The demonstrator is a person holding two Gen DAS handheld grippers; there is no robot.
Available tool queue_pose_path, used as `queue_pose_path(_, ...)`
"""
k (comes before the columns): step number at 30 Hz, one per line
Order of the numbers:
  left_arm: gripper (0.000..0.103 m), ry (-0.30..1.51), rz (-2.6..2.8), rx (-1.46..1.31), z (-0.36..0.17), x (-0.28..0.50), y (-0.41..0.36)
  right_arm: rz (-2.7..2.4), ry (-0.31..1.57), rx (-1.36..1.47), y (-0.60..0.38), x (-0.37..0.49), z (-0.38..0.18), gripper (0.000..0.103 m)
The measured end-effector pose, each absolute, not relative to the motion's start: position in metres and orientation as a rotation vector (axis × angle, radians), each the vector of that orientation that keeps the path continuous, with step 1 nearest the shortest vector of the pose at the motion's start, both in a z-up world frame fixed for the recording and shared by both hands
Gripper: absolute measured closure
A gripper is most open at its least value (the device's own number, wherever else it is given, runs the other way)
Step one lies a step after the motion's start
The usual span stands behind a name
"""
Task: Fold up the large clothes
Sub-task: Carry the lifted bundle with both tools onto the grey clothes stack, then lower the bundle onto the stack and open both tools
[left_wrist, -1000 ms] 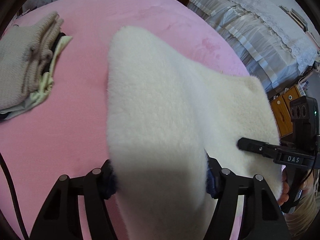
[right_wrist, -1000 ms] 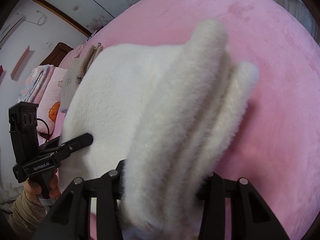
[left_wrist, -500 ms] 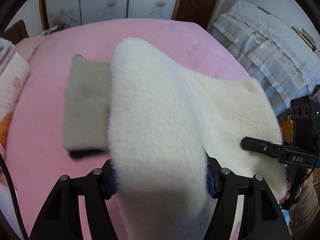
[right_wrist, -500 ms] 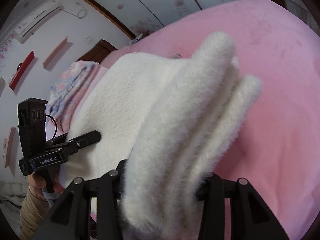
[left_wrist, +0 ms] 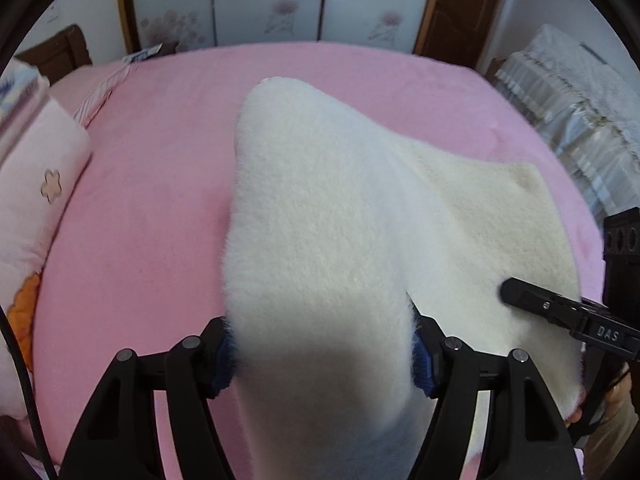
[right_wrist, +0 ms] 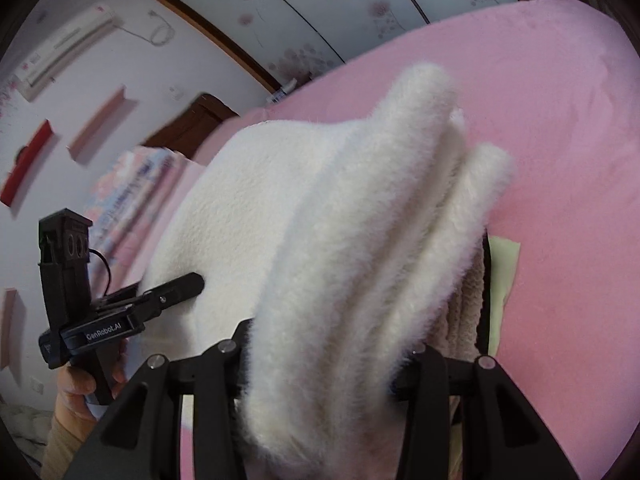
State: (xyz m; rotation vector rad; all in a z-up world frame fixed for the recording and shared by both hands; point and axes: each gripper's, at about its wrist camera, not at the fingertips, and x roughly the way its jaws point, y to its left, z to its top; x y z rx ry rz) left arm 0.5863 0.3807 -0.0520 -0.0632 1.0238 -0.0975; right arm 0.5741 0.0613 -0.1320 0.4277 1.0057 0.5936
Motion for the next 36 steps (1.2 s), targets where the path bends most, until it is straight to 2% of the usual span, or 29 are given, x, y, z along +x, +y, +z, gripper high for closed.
queue_pose_path(2, 0.019, 0.975, -0.092, -0.097, -0.073, 0.590, 0.394, 0.586, 0.983, 0.432, 0.058, 0.576, -0.154, 0.056)
queue_pose_path(4, 0.012, 0.937, -0.126, -0.175, -0.083, 0.590, 0.405, 0.603, 0.968, 0.462, 0.050, 0.578, -0.166, 0.048)
queue_pose_path(5, 0.010, 0.933, -0.133, -0.197, -0.085, 0.590, 0.409, 0.609, 0.975, 0.471, 0.048, 0.579, -0.170, 0.042)
queue_pose_path(8, 0.005, 0.918, -0.119, -0.191, -0.083, 0.587, 0.416, 0.617, 0.990, 0.427, 0.048, 0.575, -0.164, 0.040)
queue_pose_path(14, 0.004, 0.908, 0.034, -0.120, -0.055, 0.568, 0.386, 0.504, 1.045, 0.264, 0.051, 0.550, -0.118, 0.040)
queue_pose_path(18, 0.004, 0.920, 0.114, -0.140, -0.018, 0.537, 0.379, 0.470, 1.011, 0.220, 0.031, 0.510, -0.077, 0.040)
queue_pose_path(25, 0.004, 0.900, 0.135, -0.138, 0.063, 0.425, 0.334, 0.475, 0.982, 0.226, 0.007, 0.420, 0.010, 0.040)
queue_pose_path(36, 0.004, 0.868, 0.089, -0.203, 0.176, 0.240, 0.261, 0.480, 0.896, 0.146, -0.025, 0.233, 0.135, 0.040)
